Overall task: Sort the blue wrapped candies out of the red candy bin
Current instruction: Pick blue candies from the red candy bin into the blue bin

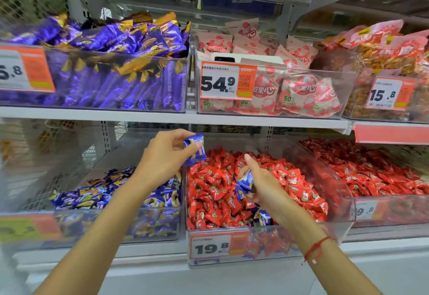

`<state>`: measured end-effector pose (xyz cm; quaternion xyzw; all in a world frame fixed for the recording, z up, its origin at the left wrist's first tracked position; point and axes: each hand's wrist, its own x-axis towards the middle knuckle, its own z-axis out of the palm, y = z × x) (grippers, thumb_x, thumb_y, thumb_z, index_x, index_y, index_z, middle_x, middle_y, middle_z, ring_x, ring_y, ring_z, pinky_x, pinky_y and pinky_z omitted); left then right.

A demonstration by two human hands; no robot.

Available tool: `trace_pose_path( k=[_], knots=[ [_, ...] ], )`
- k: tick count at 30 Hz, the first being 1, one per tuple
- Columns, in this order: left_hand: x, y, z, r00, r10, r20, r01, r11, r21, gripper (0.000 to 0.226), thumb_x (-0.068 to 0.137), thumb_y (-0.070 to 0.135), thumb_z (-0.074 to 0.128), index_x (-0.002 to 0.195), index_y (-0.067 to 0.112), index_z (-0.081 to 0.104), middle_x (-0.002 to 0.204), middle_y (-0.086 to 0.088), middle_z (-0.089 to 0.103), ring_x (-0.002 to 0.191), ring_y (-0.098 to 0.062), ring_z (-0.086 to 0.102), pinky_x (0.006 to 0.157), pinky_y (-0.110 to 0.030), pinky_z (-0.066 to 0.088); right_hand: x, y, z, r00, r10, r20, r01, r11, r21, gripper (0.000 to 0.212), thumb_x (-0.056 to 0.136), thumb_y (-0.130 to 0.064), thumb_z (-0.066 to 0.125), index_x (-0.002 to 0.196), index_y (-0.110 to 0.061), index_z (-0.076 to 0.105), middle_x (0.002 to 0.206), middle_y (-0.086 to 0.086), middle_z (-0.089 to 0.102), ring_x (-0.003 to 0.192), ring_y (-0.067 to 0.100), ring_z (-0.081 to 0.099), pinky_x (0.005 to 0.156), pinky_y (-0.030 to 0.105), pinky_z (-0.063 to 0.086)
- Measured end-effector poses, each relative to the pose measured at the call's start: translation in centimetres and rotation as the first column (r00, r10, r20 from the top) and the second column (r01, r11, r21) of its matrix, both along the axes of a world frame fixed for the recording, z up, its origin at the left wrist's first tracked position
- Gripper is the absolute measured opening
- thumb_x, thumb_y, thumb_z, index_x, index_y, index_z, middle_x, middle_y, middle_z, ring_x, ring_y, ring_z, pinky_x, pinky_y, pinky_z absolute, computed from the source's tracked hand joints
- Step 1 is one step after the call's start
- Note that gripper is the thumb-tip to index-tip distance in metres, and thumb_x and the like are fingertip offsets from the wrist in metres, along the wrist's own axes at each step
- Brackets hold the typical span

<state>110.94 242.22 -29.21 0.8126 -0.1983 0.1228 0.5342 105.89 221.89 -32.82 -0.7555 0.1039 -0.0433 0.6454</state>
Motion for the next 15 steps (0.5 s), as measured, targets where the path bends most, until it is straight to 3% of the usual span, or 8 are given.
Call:
trace_pose_path(
  k=[3,5,7,8,10,11,13,15],
  knots=[
    [1.0,3.4,-0.8,0.993,0.047,-0.108,-0.031,0.989,0.144,0.005,0.087,0.036,0.068,0.092,0.034,0.068,0.083,0.013,0.067,0.083,-0.006,0.06,0.075,-0.032,0.047,1.1,3.1,0.5,0.998,0.053,0.018,-0.055,0.983,0.176,0.039,0.102,-0.029,0.033,0.074,-0.01,0.052,0.055,0.001,0.046,0.042,0.01,0.036,0.041,0.02,0.028],
    [1.5,5.5,-1.5,0.987,0.097,-0.128,-0.068,0.974,0.215,0.017,0.089,0.037,0.066,0.101,0.026,0.069,0.086,0.01,0.069,0.088,-0.007,0.06,0.08,-0.034,0.049,1.6,5.4,1.2,0.989,0.126,0.08,-0.138,0.976,0.167,0.028,0.099,-0.017,0.035,0.08,-0.01,0.055,0.068,0.004,0.049,0.053,0.012,0.039,0.05,0.022,0.032],
    [1.9,7.4,-2.1,0.974,0.203,-0.099,-0.172,0.952,0.254,0.019,0.088,0.038,0.066,0.104,0.027,0.067,0.092,0.006,0.069,0.099,-0.011,0.062,0.091,-0.04,0.049,2.0,7.6,1.5,0.967,0.206,0.152,-0.192,0.976,-0.104,0.02,0.098,-0.013,0.037,0.092,-0.018,0.056,0.096,0.005,0.053,0.069,0.011,0.045,0.06,0.019,0.037],
    [2.0,8.3,-2.4,0.965,0.248,-0.085,-0.22,0.942,0.253,0.018,0.088,0.037,0.066,0.104,0.028,0.067,0.093,0.005,0.068,0.101,-0.014,0.062,0.094,-0.043,0.048,2.3,8.8,1.5,0.942,0.263,0.209,-0.205,0.943,-0.263,0.018,0.099,-0.012,0.038,0.098,-0.02,0.054,0.11,0.004,0.049,0.078,0.006,0.045,0.062,0.01,0.038],
    [2.1,9.3,-3.0,0.954,0.287,-0.092,-0.263,0.942,0.208,0.018,0.09,0.033,0.066,0.107,0.026,0.067,0.098,0.003,0.069,0.103,-0.017,0.063,0.097,-0.044,0.047,2.9,10.7,1.2,0.871,0.361,0.334,-0.177,0.864,-0.472,0.018,0.099,-0.01,0.041,0.109,-0.02,0.052,0.121,0.001,0.041,0.09,-0.004,0.043,0.071,0.0,0.035],
    [2.0,9.6,-3.1,0.956,0.276,-0.101,-0.256,0.951,0.174,0.019,0.091,0.029,0.065,0.109,0.024,0.067,0.1,0.002,0.069,0.104,-0.017,0.063,0.099,-0.043,0.047,3.4,11.3,0.7,0.833,0.407,0.374,-0.157,0.824,-0.545,0.021,0.099,-0.01,0.043,0.115,-0.019,0.053,0.123,-0.001,0.042,0.094,-0.005,0.045,0.077,0.001,0.036],
    [2.0,9.6,-3.2,0.967,0.228,-0.11,-0.216,0.97,0.108,0.024,0.092,0.024,0.063,0.115,0.018,0.066,0.106,0.003,0.068,0.106,-0.014,0.062,0.102,-0.038,0.046,4.4,11.9,-0.1,0.789,0.501,0.355,-0.122,0.694,-0.709,0.031,0.097,-0.016,0.049,0.127,-0.023,0.052,0.129,-0.005,0.049,0.109,0.007,0.051,0.098,0.02,0.039],
    [1.8,9.2,-3.0,0.972,0.209,-0.108,-0.203,0.977,0.067,0.028,0.093,0.022,0.062,0.12,0.016,0.064,0.112,0.002,0.067,0.106,-0.012,0.061,0.101,-0.037,0.046,4.9,11.6,-0.5,0.793,0.546,0.272,-0.078,0.533,-0.842,0.038,0.097,-0.028,0.053,0.134,-0.029,0.05,0.136,-0.009,0.052,0.127,0.013,0.043,0.112,0.04,0.027]
  ],
)
